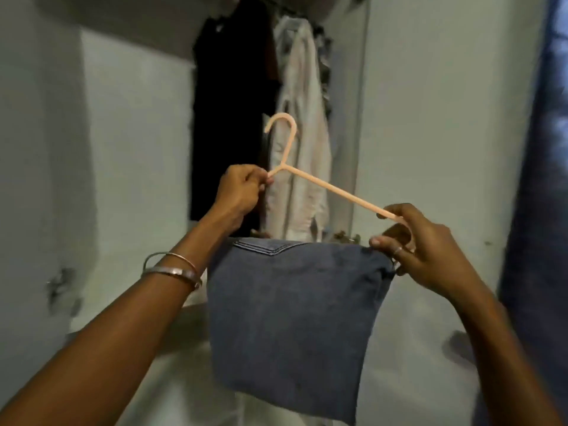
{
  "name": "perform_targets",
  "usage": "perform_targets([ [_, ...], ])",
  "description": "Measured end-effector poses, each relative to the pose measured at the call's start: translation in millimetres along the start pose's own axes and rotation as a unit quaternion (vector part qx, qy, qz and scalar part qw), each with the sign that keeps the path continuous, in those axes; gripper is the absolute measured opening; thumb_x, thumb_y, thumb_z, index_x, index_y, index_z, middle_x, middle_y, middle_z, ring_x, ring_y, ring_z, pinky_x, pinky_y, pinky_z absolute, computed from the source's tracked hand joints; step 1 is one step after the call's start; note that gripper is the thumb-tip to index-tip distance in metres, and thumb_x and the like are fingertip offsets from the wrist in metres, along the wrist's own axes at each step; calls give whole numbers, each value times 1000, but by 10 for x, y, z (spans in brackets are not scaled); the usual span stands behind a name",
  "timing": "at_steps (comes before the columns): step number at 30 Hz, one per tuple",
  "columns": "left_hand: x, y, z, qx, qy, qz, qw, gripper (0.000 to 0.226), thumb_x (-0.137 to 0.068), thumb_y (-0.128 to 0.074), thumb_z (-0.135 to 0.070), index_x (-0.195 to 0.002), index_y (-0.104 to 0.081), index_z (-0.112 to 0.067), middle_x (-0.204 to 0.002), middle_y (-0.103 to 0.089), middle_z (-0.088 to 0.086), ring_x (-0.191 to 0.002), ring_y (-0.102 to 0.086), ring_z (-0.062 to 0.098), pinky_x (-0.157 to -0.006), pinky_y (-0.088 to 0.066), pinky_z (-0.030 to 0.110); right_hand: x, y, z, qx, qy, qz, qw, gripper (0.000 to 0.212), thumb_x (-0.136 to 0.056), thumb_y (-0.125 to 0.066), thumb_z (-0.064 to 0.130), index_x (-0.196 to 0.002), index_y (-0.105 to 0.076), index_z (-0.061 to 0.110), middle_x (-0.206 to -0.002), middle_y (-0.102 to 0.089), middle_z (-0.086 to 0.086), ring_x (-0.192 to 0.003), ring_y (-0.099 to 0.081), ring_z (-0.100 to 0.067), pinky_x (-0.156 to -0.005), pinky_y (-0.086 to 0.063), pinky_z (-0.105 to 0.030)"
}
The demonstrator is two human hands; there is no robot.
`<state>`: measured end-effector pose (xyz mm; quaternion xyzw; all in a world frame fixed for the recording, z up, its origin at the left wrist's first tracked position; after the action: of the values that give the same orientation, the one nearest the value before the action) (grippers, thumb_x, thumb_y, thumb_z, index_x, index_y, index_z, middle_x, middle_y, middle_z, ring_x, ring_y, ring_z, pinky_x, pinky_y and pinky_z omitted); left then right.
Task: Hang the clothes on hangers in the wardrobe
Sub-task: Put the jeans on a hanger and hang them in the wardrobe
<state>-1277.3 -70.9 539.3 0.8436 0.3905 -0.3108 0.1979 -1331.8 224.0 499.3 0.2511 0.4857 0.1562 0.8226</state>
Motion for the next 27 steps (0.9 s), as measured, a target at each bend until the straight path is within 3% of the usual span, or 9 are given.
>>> perform_targets([
  [3, -327, 527, 45, -58, -2, -49, 997, 36, -95, -50, -10, -65, -66, -23, -78, -66, 8, -71, -54, 17, -69, -43, 32, -515, -460, 399, 145, 111, 14, 983, 88, -70, -48, 72, -142, -38, 24, -129, -53, -2, -111, -53, -23, -83, -51, -41],
  [5, -488, 827, 23, -89, -9, -77, 993, 34, -95, -49, -11, -67, -66, -22, -70, -64, 2, -66, -53, 13, -63, -45, 27, -820, -849, 605, 256, 127, 45, 957, 98, -75, -45, 75, -151, -15, 23, -141, -37, -1, -124, -41, -25, -90, -46, -40],
  [7, -628, 1130, -15, -122, -15, -105, 987, 33, -95, -49, -11, -69, -67, -18, -61, -59, -4, -59, -49, 9, -55, -40, 20, -1083, -1118, 812, 284, 135, 40, 948, 95, -82, -44, 71, -153, -2, 23, -143, -32, -2, -126, -38, -26, -91, -45, -41],
  [10, -846, 1463, -6, -159, -21, -133, 978, 36, -95, -50, -14, -65, -68, -23, -61, -57, -3, -63, -49, 13, -63, -40, 28, -1510, -1241, 955, 198, 179, -23, 963, 60, -97, -41, 46, -151, -17, 33, -126, -49, -1, -110, -51, -24, -70, -44, -32],
  [13, -1115, 1733, -149, -183, -49, -173, 966, 35, -95, -50, -16, -66, -68, -25, -62, -58, -5, -62, -49, 10, -64, -40, 28, -1977, -1257, 1144, 114, 230, -78, 963, 47, -96, -47, 24, -142, -44, 37, -110, -64, -2, -94, -62, -28, -65, -47, -31],
  [17, -1502, 1968, -366, -230, -72, -197, 950, 33, -97, -48, -17, -72, -68, -21, -65, -59, -4, -63, -50, 9, -65, -43, 27, -2448, -1223, 1490, 136, 266, -158, 941, 42, -93, -51, 24, -134, -53, 37, -97, -65, -2, -83, -64, -26, -57, -36, -28],
  [20, -1778, 2133, -501, -285, -85, -208, 932, 27, -96, -50, -18, -80, -71, -12, -72, -64, 0, -69, -57, 14, -64, -47, 24, -2865, -1208, 1694, 165, 249, -181, 937, 37, -97, -42, 28, -130, -52, 41, -98, -64, 3, -81, -64, -21, -59, -44, -29],
  [24, -2137, 2423, -802, -393, -111, -240, 881, 18, -92, -60, -19, -93, -70, -5, -89, -69, 7, -80, -62, 16, -72, -48, 27, -3459, -1307, 2017, 191, 226, -187, 937, 24, -94, -45, 26, -110, -62, 33, -94, -61, 0, -81, -63, -23, -60, -43, -29],
  [27, -2329, 2591, -1084, -471, -154, -244, 834, 16, -92, -58, -17, -93, -69, -5, -87, -67, 5, -79, -61, 15, -72, -47, 26, -3863, -1347, 2284, 191, 214, -227, 931, 17, -92, -50, 23, -102, -63, 25, -90, -58, -4, -82, -62, -27, -61, -38, -30],
])
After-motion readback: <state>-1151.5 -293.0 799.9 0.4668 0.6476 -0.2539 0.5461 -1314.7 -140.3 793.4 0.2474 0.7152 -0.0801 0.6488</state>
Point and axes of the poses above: each hand's wrist, its own x-axis away from the middle knuckle, its own y-axis out of the back of the hand, z = x × y, the point moved 9 cm from there along -x, towards the middle knuckle
